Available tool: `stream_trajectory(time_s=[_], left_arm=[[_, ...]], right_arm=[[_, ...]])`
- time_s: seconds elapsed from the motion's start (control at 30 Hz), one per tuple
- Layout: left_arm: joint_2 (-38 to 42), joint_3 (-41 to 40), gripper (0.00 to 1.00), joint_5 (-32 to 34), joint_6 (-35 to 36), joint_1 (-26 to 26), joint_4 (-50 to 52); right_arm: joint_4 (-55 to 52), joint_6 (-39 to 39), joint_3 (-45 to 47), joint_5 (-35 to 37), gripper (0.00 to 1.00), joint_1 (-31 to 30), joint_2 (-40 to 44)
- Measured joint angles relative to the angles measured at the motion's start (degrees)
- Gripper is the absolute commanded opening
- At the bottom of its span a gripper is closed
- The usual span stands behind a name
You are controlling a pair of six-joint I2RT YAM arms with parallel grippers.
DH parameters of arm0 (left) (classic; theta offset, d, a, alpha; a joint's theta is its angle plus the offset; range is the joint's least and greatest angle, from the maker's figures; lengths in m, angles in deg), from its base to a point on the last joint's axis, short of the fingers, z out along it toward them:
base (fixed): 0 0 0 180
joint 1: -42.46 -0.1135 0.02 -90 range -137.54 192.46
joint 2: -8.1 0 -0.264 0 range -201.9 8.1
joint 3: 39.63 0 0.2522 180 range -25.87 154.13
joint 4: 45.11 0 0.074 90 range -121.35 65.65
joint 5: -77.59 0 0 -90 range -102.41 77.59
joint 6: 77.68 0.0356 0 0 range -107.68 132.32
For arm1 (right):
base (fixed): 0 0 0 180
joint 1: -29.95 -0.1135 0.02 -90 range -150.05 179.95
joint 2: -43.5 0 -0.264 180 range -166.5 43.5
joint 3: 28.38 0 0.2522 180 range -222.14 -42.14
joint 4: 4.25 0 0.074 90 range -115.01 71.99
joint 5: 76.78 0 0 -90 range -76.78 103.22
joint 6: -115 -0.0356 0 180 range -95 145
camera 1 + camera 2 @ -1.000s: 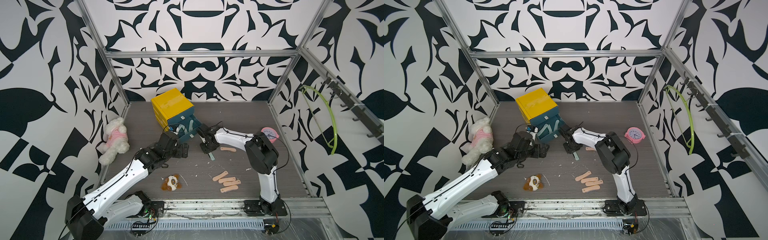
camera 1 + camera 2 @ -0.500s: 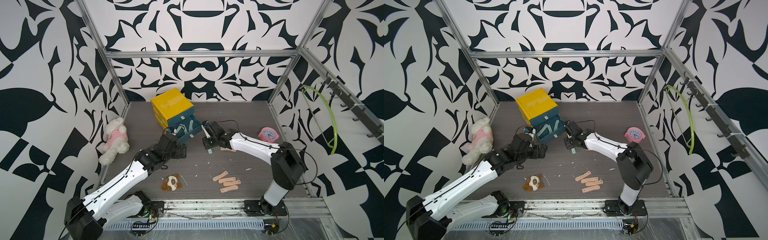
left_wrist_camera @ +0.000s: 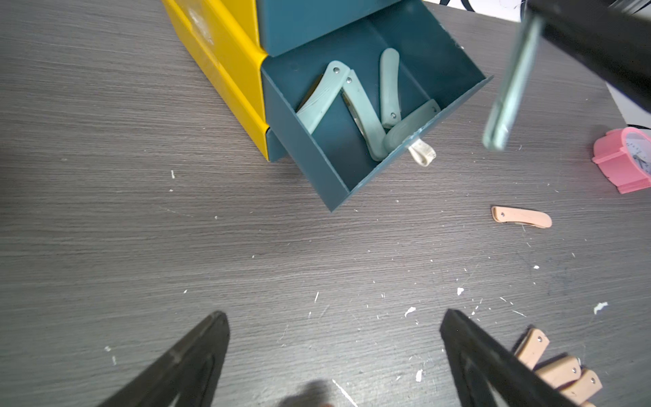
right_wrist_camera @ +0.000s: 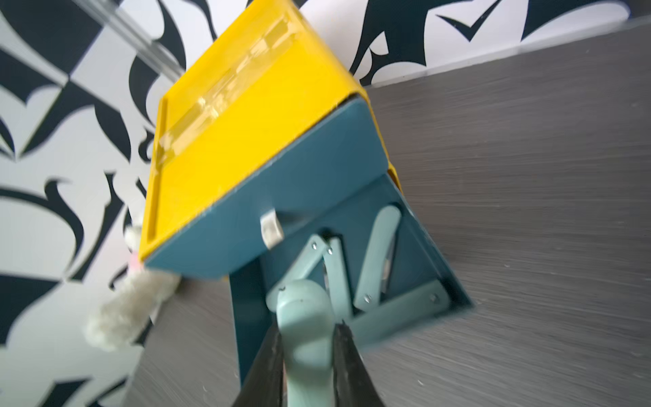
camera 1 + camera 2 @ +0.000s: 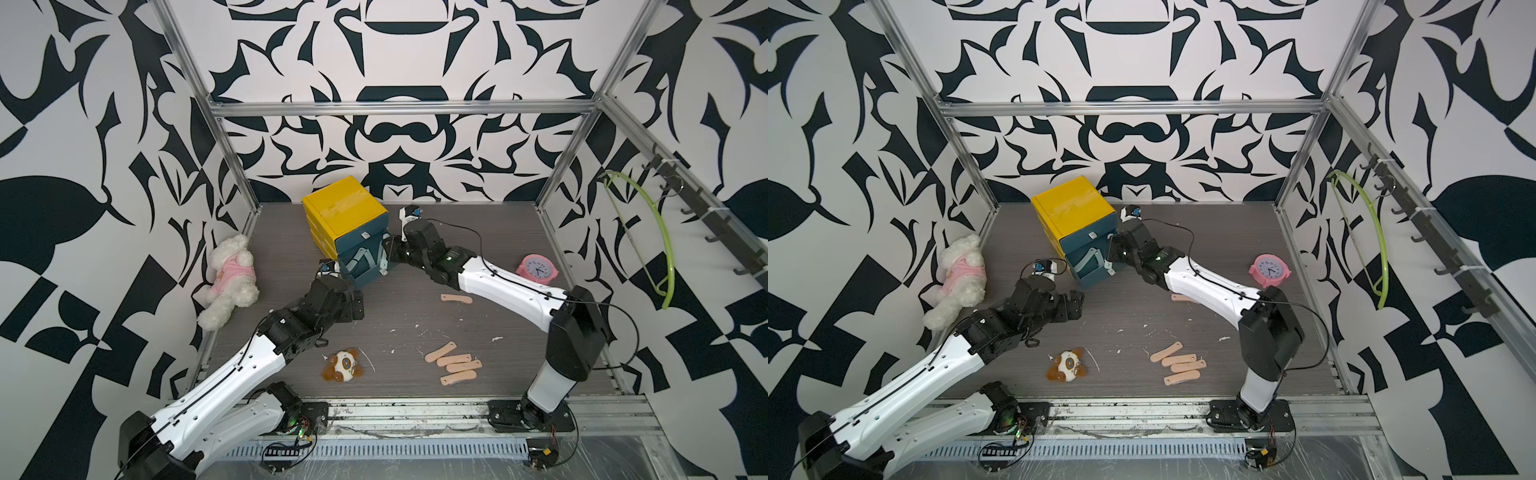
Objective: Place the fruit knives into the drawer by color
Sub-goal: Place the fruit knife in the drawer.
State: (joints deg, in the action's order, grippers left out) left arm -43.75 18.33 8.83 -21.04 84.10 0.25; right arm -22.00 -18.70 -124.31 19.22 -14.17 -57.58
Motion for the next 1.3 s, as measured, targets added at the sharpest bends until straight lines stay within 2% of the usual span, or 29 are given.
stream_trajectory(time_s=[0.17, 0.2, 0.3, 0.37, 0.47, 0.67, 0.83, 1.07, 1.3], left_arm=[[1.0, 0.0, 0.99, 0.8, -0.3, 0.0, 1.0], [1.2, 0.0, 0.99, 1.0, -0.3, 0.0, 1.2], [1.2, 0.8, 0.99, 1.4, -0.3, -0.2, 2.1], [1.0, 2.5, 0.99, 1.3, -0.1, -1.4, 2.7], [0.7, 5.8, 0.99, 0.3, 0.2, -4.8, 2.7], [-2.2, 13.6, 0.99, -1.7, 1.4, -12.1, 0.7], [-9.5, 21.7, 0.99, -1.3, 3.4, -16.5, -1.5], [-24.0, 32.5, 0.99, 2.6, 6.3, -19.4, -4.2], [-34.9, 35.0, 0.99, 3.8, 6.8, -20.6, -3.7]], right_arm=[[0.9, -8.6, -4.2, 2.3, 0.14, 0.0, -5.6], [0.9, -9.5, -4.3, 2.8, 0.17, 0.0, -6.0], [0.7, -11.9, -4.3, 4.1, 0.33, 0.0, -6.7], [0.7, -12.8, -4.5, 4.3, 0.39, 0.0, -6.8], [0.6, -12.7, -5.6, 4.4, 0.42, 0.0, -6.8], [0.3, -11.4, -6.5, 4.0, 0.42, 0.0, -5.8], [-0.9, -10.8, -1.4, 2.7, 0.42, 0.0, 0.3], [-2.8, -11.0, 11.0, 1.6, 0.45, 0.0, 11.3], [-5.1, -12.4, 17.3, 0.7, 0.47, 0.0, 12.4]])
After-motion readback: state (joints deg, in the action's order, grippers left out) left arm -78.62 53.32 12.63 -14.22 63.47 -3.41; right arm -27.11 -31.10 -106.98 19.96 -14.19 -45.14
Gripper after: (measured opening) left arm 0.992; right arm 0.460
